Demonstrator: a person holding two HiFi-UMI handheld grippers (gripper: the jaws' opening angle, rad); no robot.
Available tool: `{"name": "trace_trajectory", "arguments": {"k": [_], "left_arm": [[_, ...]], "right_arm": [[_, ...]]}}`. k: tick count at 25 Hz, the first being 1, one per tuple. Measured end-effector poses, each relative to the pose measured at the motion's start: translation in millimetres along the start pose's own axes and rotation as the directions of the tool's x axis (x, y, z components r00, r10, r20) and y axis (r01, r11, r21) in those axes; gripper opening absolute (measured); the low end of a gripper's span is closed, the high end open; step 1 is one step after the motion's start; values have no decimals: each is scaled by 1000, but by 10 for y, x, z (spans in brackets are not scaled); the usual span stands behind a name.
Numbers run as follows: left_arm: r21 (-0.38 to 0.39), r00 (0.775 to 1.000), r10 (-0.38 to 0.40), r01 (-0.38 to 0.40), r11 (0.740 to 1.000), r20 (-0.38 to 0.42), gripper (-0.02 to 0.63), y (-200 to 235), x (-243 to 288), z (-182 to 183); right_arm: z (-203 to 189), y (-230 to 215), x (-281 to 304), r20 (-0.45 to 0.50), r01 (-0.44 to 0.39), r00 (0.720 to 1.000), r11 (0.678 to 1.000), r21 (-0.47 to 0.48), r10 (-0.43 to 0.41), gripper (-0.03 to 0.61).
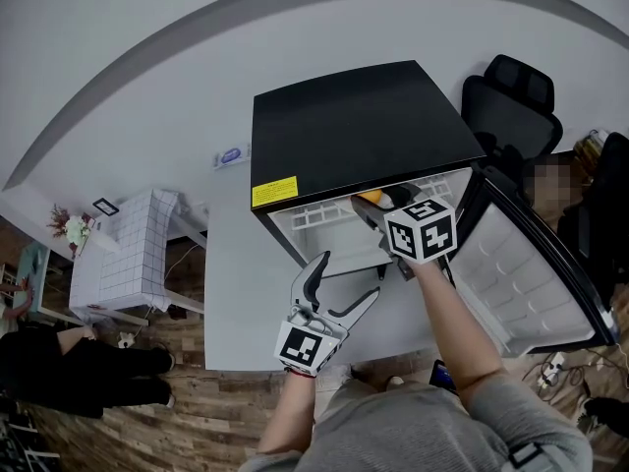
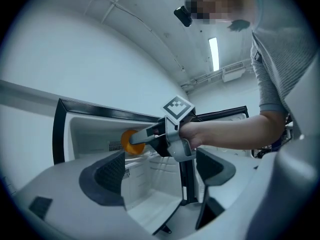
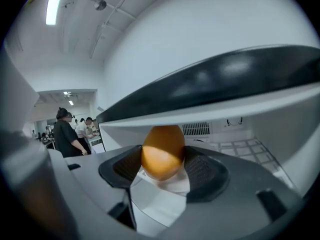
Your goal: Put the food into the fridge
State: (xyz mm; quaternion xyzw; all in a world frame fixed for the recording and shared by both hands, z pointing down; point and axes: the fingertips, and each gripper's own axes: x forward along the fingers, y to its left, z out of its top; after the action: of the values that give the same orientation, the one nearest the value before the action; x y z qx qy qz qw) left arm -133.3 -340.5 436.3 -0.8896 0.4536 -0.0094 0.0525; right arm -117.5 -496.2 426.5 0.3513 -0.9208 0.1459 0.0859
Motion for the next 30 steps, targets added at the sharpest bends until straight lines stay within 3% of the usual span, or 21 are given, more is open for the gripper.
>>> {"name": "trace_trajectory", "arguments": {"k": [4, 7, 17, 25, 30], "left_arm": [[-2, 1000, 0, 0, 1000, 10, 458, 37, -22, 63], [-5, 999, -5, 5, 1000, 42, 457, 44, -25, 137], [-18, 998, 6, -5, 1000, 60, 458, 105, -54, 174], [-25, 999, 17, -16, 1000, 30, 457, 120, -40, 78], [-32, 999, 17, -15, 999, 37, 423, 45, -60, 103]], "right_arm": [[-53, -92, 114, -62, 87, 994, 992, -87, -93, 275], [-61, -110, 182, -86, 104, 989, 985, -138, -117, 275], [-58, -73, 90, -23, 64, 998, 994, -91, -67, 305], [-151, -62, -217, 12, 67, 998, 995, -76, -66, 305], [-255, 173, -523, 68, -18, 997, 994, -105, 25, 304]]}}
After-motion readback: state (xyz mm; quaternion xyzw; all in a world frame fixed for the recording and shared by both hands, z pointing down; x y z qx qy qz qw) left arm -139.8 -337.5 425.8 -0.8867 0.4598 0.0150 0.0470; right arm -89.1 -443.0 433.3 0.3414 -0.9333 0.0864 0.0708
